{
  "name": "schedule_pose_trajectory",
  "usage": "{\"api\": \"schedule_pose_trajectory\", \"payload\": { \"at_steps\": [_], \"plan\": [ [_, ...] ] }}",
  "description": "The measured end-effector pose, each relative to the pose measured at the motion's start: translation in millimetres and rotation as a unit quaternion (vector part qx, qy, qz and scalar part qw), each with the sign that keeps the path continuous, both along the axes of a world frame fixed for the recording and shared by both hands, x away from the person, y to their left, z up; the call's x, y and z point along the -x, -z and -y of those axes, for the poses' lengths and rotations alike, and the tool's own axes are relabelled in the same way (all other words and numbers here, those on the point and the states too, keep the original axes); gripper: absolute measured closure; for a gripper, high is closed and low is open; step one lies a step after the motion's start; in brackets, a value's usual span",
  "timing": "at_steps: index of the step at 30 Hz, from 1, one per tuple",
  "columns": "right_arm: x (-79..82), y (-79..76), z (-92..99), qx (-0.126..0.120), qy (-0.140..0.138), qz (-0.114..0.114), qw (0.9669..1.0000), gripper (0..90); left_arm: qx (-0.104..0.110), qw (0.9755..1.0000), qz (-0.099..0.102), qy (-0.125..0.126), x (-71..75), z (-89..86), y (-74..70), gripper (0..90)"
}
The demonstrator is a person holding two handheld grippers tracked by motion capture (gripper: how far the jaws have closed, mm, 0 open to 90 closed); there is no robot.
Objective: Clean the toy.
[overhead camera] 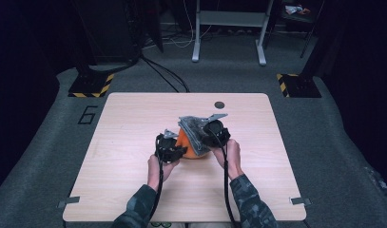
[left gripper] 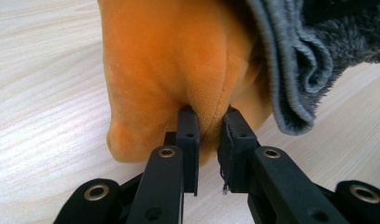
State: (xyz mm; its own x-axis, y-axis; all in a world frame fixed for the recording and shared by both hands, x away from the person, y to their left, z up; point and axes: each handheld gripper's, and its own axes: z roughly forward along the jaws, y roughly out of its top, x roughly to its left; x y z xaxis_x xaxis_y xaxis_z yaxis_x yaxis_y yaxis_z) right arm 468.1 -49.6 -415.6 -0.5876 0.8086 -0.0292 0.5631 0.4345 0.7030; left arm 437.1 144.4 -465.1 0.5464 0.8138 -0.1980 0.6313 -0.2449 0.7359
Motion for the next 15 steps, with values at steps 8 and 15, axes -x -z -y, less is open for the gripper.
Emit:
{"api": "schedule_pose_trajectory", "payload": {
  "at_steps": [8,15],
  "plan": [
    [-1.4,10.3,15.2,-0.005,0.019,-0.018,0.9996,73.0,0.01,0.9999,-0.001,-0.01,-1.1,-2.6,3.5,78.5],
    [-6.9,25.8,31.0,0.001,0.041,-0.042,0.9983,73.0,0.011,0.9999,0.003,-0.01,-0.9,-4.0,5.3,77.9]
  ]
}}
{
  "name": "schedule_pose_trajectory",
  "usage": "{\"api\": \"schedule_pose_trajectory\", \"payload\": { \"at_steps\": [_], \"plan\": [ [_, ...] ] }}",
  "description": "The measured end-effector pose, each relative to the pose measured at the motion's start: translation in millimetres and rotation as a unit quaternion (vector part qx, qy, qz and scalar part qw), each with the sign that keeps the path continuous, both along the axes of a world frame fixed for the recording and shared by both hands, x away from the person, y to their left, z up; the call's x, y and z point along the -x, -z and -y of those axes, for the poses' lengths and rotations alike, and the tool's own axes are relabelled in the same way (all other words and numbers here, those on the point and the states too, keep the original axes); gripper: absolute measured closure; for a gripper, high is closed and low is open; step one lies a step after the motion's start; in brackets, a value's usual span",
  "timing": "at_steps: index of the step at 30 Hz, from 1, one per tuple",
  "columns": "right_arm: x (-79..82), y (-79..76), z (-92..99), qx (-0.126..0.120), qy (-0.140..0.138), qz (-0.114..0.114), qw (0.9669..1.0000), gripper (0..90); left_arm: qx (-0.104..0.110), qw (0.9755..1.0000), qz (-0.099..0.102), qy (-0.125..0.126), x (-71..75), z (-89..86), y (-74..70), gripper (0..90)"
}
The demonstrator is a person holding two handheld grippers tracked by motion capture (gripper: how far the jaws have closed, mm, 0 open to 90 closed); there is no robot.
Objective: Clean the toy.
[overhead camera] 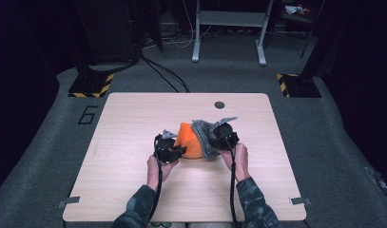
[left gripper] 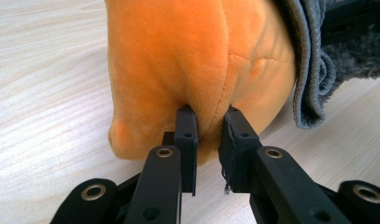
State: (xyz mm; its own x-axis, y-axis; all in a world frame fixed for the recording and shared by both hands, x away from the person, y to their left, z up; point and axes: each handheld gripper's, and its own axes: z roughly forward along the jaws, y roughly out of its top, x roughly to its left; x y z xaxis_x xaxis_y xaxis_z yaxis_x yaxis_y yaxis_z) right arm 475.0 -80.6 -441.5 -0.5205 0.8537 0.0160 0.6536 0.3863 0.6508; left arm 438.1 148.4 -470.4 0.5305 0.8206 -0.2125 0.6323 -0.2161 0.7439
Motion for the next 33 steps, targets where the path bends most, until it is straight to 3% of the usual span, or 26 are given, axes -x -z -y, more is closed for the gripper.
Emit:
{"api": "schedule_pose_trajectory", "payload": {
  "at_steps": [10,13,15,19,23,26,28,33],
  "plan": [
    [-14.3,30.2,13.2,0.009,0.032,-0.057,0.9978,73.1,0.003,1.0,0.005,0.001,1.0,0.8,0.3,77.6],
    [-19.2,43.1,16.2,0.022,0.034,-0.076,0.9963,72.9,-0.001,1.0,0.007,0.004,1.6,-0.4,0.2,77.5],
    [-21.2,47.8,19.4,0.012,0.039,-0.087,0.9953,72.9,0.002,1.0,0.007,0.005,1.5,-1.2,0.5,77.4],
    [-15.5,33.6,24.9,0.008,0.043,-0.07,0.9966,73.4,0.001,0.9999,0.01,0.0,1.6,-1.9,0.5,77.3],
    [-5.6,3.1,24.5,-0.014,0.031,-0.028,0.999,73.4,0.0,0.9999,0.012,0.001,2.2,-0.7,0.3,77.3],
    [1.5,-21.7,11.9,-0.019,0.007,0.006,0.9998,73.4,-0.005,0.9999,0.014,0.003,2.6,0.4,-0.3,77.4],
    [4.6,-31.4,2.0,-0.017,-0.007,0.017,0.9997,73.3,-0.006,0.9999,0.015,0.005,2.9,1.0,-0.8,77.4],
    [6.7,-41.8,-25.4,0.001,-0.04,0.032,0.9987,73.2,-0.02,0.9995,0.019,0.013,3.4,1.7,-2.2,77.4]
  ]
}}
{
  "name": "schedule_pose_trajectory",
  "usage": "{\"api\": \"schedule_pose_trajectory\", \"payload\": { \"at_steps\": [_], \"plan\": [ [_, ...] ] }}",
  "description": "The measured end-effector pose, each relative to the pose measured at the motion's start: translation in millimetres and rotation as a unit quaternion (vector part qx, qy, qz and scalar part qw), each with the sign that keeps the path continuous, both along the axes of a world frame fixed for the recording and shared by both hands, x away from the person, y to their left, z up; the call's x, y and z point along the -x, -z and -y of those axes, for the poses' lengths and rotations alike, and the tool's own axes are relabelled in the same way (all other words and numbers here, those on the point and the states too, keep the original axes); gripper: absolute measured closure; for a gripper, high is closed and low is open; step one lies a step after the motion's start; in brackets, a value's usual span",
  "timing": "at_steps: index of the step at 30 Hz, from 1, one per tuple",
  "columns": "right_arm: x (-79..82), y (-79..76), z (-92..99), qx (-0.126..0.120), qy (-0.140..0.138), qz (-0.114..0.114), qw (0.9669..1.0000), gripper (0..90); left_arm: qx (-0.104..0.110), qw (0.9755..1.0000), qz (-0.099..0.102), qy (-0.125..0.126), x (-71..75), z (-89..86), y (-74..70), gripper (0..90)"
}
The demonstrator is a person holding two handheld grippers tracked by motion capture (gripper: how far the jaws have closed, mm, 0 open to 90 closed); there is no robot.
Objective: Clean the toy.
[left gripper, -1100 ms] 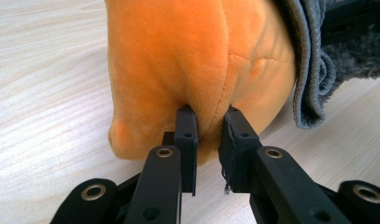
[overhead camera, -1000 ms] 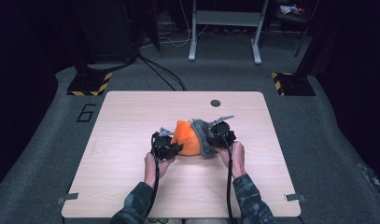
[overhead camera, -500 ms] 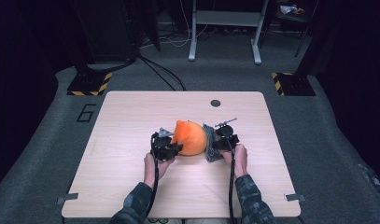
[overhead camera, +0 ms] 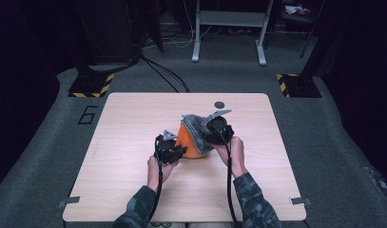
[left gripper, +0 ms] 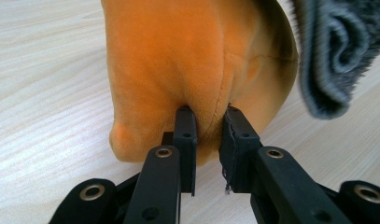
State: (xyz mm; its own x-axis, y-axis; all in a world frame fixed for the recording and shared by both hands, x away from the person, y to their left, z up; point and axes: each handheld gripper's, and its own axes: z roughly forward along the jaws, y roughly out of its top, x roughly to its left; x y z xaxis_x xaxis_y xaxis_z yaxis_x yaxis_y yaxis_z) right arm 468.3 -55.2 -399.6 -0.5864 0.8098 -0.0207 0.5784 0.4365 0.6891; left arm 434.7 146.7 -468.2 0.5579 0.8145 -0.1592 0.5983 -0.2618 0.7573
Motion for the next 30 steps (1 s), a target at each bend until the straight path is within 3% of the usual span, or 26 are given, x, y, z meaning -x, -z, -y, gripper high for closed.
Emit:
{"api": "schedule_pose_trajectory", "payload": {
  "at_steps": [6,12,17,30],
  "plan": [
    [-2.1,2.9,-19.9,0.022,-0.016,0.001,0.9996,72.6,0.005,1.0,0.007,0.003,0.5,1.9,-0.8,77.5],
    [-5.8,8.9,-21.0,0.036,-0.014,-0.001,0.9993,73.0,0.004,1.0,0.007,0.002,-0.1,2.2,0.1,77.6],
    [-6.5,11.6,-14.3,0.034,-0.013,0.0,0.9993,73.2,0.0,1.0,0.006,0.004,-0.6,1.8,-0.3,77.6],
    [-10.0,33.9,20.1,0.028,0.029,-0.038,0.9984,73.2,0.004,1.0,0.001,0.0,-1.5,1.1,0.9,77.6]
  ]
}}
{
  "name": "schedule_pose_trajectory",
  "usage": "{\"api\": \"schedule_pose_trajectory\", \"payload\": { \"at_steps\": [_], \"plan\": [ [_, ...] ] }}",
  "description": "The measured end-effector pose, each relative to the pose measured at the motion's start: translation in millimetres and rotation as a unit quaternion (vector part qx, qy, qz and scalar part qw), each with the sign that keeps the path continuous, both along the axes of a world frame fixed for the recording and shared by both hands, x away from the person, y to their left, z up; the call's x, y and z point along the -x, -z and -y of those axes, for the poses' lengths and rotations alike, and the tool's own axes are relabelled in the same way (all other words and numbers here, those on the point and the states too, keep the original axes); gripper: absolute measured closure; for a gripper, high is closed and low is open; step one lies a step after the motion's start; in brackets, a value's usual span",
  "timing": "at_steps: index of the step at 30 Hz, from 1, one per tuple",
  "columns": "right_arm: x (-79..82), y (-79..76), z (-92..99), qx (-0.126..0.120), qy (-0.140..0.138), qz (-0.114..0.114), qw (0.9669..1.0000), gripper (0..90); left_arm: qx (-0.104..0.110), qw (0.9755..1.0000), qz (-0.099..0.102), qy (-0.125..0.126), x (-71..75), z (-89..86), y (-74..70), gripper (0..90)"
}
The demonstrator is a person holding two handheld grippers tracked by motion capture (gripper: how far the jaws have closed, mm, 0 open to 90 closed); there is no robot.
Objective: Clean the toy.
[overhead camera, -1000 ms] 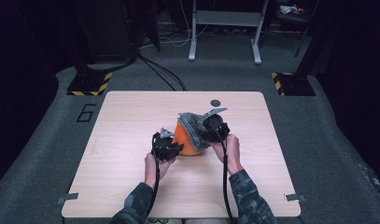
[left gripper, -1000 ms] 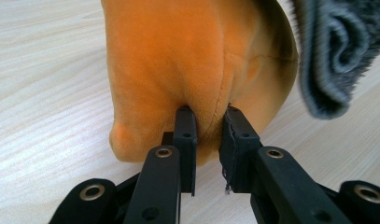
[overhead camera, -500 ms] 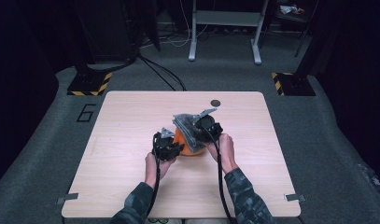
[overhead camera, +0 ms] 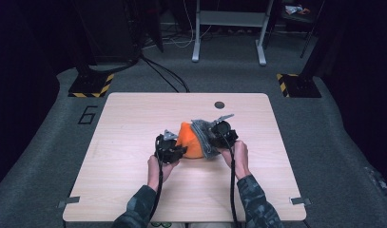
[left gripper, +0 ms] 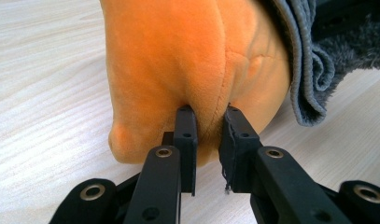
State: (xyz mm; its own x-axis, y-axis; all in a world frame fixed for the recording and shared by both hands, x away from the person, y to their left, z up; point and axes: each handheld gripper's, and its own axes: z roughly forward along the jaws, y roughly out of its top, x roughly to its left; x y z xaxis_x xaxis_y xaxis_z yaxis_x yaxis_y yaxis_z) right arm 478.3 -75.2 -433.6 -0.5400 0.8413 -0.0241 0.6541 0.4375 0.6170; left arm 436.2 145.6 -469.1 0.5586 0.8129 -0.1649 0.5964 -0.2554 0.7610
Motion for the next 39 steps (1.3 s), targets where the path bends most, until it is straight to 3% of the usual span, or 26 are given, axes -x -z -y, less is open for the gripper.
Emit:
{"api": "schedule_pose_trajectory", "payload": {
  "at_steps": [11,16,18,21,24,26,30,32,35,39],
  "plan": [
    [-10.0,29.5,13.6,0.003,0.031,-0.045,0.9985,73.2,0.004,1.0,-0.002,-0.001,-0.4,-0.9,0.7,77.6],
    [-17.1,52.8,19.0,0.012,0.042,-0.077,0.9961,73.2,0.0,1.0,-0.002,-0.002,-0.1,-2.2,0.8,77.5],
    [-18.3,57.8,22.1,-0.005,0.047,-0.086,0.9952,73.2,0.006,1.0,-0.003,-0.006,0.0,-1.7,1.2,77.6],
    [-15.9,50.7,25.9,-0.001,0.047,-0.077,0.9959,73.3,0.005,0.9999,-0.002,-0.009,-0.3,-2.2,1.0,77.5],
    [-9.1,34.4,31.5,-0.016,0.051,-0.059,0.9969,73.4,0.004,1.0,-0.002,-0.009,-1.0,-4.0,1.4,77.4],
    [-3.1,19.0,33.4,-0.027,0.05,-0.034,0.9978,73.4,0.006,0.9999,-0.002,-0.01,-1.2,-4.1,1.6,77.4],
    [8.7,-10.2,22.1,-0.045,0.021,0.011,0.9987,73.5,0.004,0.9999,0.0,-0.01,-1.4,-4.3,1.7,77.3],
    [9.0,-10.6,12.2,-0.036,0.006,0.008,0.9993,73.5,0.004,0.9999,0.0,-0.01,-1.4,-4.3,1.6,77.2],
    [2.8,2.0,2.0,-0.02,0.0,-0.007,0.9998,73.6,0.004,0.9999,-0.003,-0.01,-1.6,-4.3,1.7,76.6],
    [-2.5,9.8,3.3,-0.028,0.008,-0.012,0.9995,73.7,0.008,0.9999,0.002,-0.007,-2.0,-4.7,1.7,73.9]
  ]
}}
